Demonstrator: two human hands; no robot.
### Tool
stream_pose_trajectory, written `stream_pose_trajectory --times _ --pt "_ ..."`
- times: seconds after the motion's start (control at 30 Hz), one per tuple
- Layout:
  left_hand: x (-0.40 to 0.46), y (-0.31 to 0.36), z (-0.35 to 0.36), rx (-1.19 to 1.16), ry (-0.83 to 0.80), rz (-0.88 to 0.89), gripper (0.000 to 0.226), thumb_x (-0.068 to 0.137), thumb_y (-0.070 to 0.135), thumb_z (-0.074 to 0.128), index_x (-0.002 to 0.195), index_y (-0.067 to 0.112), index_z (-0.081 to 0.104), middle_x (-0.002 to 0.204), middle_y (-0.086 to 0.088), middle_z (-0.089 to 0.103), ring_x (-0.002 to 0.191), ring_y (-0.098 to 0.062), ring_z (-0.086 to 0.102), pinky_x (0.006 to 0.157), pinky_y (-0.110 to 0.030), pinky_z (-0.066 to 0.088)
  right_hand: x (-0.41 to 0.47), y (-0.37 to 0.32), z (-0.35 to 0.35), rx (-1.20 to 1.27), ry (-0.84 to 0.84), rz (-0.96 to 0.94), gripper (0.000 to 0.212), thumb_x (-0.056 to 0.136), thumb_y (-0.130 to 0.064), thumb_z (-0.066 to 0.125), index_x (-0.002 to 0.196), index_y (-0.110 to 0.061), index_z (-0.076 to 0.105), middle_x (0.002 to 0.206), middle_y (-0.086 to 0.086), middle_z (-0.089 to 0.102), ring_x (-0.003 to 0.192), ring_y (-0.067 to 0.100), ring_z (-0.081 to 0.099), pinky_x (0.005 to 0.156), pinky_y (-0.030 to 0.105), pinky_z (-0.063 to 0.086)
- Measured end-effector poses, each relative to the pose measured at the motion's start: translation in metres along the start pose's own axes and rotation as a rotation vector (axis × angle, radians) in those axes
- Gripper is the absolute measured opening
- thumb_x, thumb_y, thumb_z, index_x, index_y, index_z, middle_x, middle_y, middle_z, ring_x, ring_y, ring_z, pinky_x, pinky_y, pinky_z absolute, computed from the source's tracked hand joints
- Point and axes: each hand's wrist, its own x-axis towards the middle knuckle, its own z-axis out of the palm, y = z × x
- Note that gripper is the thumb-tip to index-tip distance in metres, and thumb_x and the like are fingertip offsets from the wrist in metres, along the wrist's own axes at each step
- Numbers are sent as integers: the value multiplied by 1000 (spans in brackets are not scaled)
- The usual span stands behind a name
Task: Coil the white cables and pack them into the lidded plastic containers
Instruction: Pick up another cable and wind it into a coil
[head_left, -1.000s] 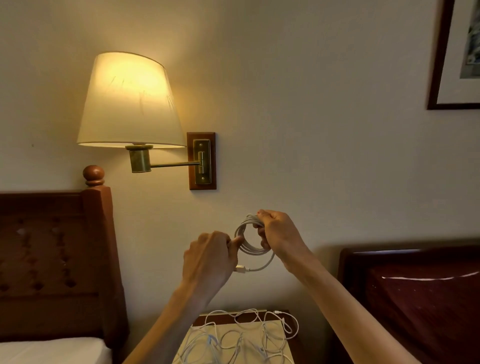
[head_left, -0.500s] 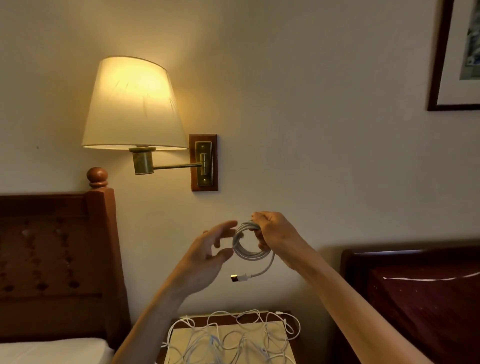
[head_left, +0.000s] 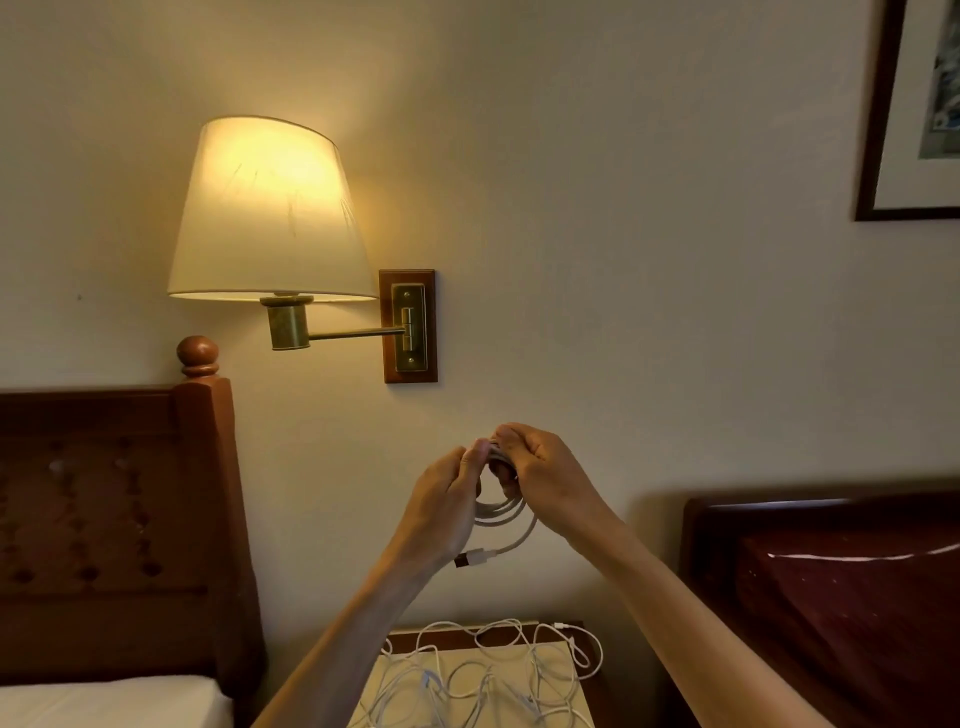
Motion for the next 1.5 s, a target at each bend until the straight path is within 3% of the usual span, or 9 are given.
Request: stream_pose_trajectory --times 0.13,0.27,0.5,0.77,0.87,1.03,1.23,1.37,1.5 --pt "2 -6 -1 -108 154 -40 47 101 43 30 67 16 46 62 0 37 58 -11 34 56 -24 29 -17 17 -8 -78 106 -21 15 99 -29 52 92 -31 65 84 -2 69 80 15 67 75 30 59" --pt "4 -13 -2 -147 211 -46 48 101 44 30 66 14 45 59 2 35 54 -9 31 54 -23 28 -38 33 -16 -112 90 116 9 93 -25 64 86 -29 68 79 -8 70 70 1 64 66 19 52" --pt "3 -20 8 -183 223 -80 46 101 42 31 67 18 50 62 0 36 60 -14 33 57 -29 32 -47 8 -21 600 212 193 11 90 -9 63 94 -1 69 80 14 74 76 24 73 68 25 59" --pt "0 -17 11 -226 244 -111 46 102 43 29 69 18 51 64 -3 36 61 -14 35 58 -26 32 -40 20 13 81 459 -108 9 75 -26 79 82 -23 75 84 -10 65 83 8 61 69 17 49" --pt "-2 -22 12 -239 246 -118 50 101 45 29 69 12 49 64 -4 40 59 -14 36 58 -27 33 -37 19 18 210 467 -118 12 68 -34 79 77 -26 77 86 -5 57 81 14 55 69 29 49" --pt "0 -19 9 -255 256 -116 47 102 42 28 72 10 47 65 -4 38 60 -13 36 58 -23 33 -32 21 18 202 483 -99 8 69 -27 82 75 -30 77 86 -5 54 79 11 50 71 12 45" --pt "4 -18 5 -280 252 -109 49 102 41 29 67 12 45 60 -3 36 53 -9 31 45 -9 29 -27 34 19 67 524 -235 16 69 -30 83 81 -23 76 92 -5 54 89 8 52 74 10 42" --pt "7 -9 5 -300 223 -100 49 102 42 28 67 12 44 60 -1 37 57 -10 33 58 -20 31 -16 42 18 82 429 -343 11 83 -17 76 83 -19 65 110 -8 61 111 13 59 92 21 51" --pt "11 -1 3 -321 241 -85 48 103 41 29 70 10 46 61 -1 37 60 -11 33 63 -25 29 -8 38 14 206 282 -332 7 91 -7 64 88 -10 58 113 -3 68 106 15 67 91 32 56"
